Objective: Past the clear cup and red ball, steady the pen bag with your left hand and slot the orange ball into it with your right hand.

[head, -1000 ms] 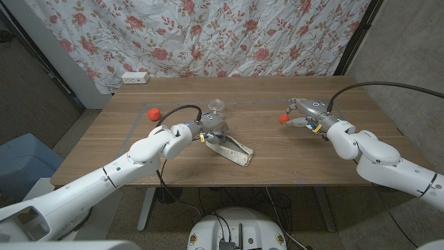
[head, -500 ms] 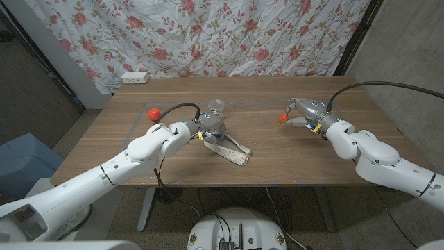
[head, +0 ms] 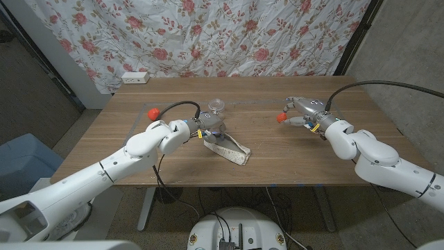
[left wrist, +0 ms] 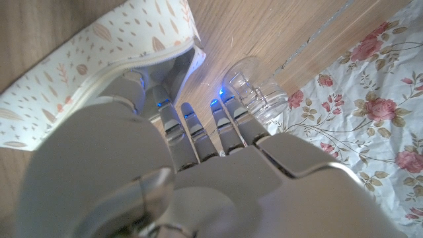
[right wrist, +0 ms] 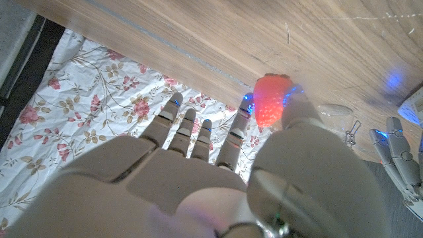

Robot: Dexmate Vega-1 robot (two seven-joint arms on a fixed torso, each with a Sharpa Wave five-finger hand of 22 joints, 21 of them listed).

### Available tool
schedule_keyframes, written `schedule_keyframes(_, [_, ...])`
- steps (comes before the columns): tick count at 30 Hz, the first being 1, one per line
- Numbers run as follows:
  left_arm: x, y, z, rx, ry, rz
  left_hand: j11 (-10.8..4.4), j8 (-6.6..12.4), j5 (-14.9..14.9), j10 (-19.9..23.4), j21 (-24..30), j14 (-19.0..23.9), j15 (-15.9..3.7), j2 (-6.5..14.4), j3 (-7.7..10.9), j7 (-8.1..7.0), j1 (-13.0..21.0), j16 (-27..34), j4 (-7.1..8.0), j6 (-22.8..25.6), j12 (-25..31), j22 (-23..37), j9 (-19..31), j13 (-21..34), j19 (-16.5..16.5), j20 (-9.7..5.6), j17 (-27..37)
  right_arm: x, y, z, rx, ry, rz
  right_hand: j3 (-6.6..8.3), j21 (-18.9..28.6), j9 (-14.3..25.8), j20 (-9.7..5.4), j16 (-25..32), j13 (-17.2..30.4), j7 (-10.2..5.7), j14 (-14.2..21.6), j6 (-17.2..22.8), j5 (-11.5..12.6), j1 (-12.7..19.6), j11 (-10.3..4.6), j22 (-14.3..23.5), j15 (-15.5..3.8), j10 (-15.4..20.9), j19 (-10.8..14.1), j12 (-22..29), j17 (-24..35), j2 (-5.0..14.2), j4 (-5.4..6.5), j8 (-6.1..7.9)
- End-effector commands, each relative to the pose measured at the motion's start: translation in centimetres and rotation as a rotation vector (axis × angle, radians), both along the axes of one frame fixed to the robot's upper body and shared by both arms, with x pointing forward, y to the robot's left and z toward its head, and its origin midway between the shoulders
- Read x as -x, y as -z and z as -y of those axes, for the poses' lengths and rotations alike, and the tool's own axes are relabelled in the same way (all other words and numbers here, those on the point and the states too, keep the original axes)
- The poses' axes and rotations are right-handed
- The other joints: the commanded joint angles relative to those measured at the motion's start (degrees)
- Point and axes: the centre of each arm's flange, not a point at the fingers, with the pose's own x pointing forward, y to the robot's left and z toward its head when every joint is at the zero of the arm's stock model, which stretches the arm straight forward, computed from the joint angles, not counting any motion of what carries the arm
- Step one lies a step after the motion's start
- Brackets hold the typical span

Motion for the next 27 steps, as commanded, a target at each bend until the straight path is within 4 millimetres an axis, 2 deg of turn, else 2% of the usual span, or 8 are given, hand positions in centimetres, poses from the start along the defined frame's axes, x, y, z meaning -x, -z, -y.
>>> schedule_keyframes(1, [-0.2,-0.4,0.0,-0.024,0.005,-0.034,0.12,-0.2,0.3,-0.8,-0.1,-0.8,-7.37,-0.8,-0.67,0.06,-0.2,-0.2,-0.01,-1.5,-0.1,0.2,0.1,0.1,-0.3,-0.92,0.2,0.2,-0.2,-0.2,-0.004,-0.005,0.01,-0.27,0.0,0.1,-0.16,0.2,0.2,-0.05,0.3,0.5,0.4,0.2,-0.12,0.2,-0.26,0.5,0.4,-0.3,0.2,0.55,0.03,0.5])
schedule_keyframes(11, [-0.3,-0.8,0.0,-0.044,0.016,-0.058,0.54,-0.13,0.3,-2.5,-0.4,-2.0,-6.99,-1.1,-1.61,0.64,-0.4,-0.2,0.09,-4.1,-0.2,0.1,0.1,0.1,-1.1,-0.77,0.2,0.1,-0.2,-0.3,-0.01,-0.012,0.016,-0.32,0.0,0.1,-0.11,0.2,0.2,-0.05,0.3,0.4,0.4,0.2,-0.15,0.2,-0.2,0.5,0.4,-0.3,0.2,0.54,0.02,0.49])
schedule_keyframes(27, [-0.3,-1.4,-0.4,-0.09,0.025,-0.086,1.39,0.08,0.3,-5.0,-0.6,-4.2,-6.27,-1.0,-2.94,0.84,-1.4,-0.2,0.44,-7.4,-0.2,0.1,0.1,0.1,-2.6,-0.58,0.2,1.0,-0.6,-1.8,-0.011,-0.073,0.032,-0.42,0.0,0.1,-0.11,0.1,0.2,-0.04,0.2,0.4,0.4,0.1,-0.11,0.2,-0.11,0.6,0.3,-0.3,0.3,0.57,0.02,0.49])
